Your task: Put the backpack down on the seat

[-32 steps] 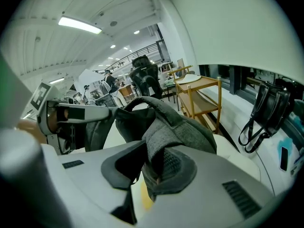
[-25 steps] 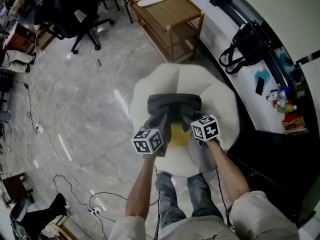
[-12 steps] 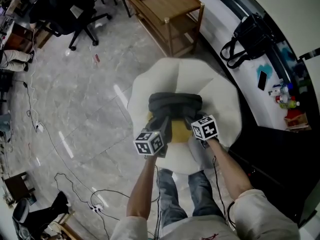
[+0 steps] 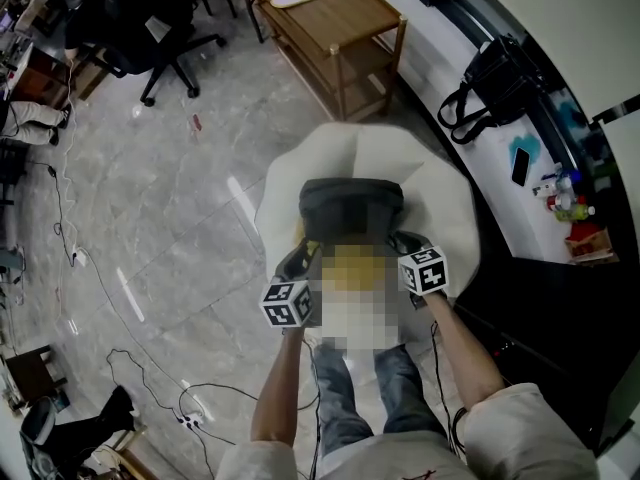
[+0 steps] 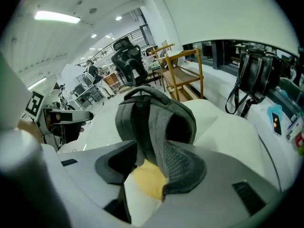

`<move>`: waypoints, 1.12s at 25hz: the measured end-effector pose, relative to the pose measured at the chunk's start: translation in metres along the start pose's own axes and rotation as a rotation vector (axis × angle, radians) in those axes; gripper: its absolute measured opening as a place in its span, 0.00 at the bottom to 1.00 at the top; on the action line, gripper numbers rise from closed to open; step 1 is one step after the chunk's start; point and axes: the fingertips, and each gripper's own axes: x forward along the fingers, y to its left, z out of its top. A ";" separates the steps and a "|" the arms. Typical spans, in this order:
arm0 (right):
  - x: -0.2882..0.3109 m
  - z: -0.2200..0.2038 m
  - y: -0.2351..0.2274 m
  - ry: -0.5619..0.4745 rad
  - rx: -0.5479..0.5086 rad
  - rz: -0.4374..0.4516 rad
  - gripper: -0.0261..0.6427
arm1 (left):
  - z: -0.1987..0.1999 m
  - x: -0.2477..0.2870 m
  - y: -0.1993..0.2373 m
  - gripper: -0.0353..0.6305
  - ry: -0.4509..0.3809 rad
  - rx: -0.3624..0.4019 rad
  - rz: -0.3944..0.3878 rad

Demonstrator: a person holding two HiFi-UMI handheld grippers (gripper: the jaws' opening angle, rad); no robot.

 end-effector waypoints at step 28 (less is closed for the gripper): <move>-0.137 0.054 0.120 -0.254 -0.132 0.012 0.08 | 0.052 -0.123 -0.098 0.10 -0.129 0.226 -0.067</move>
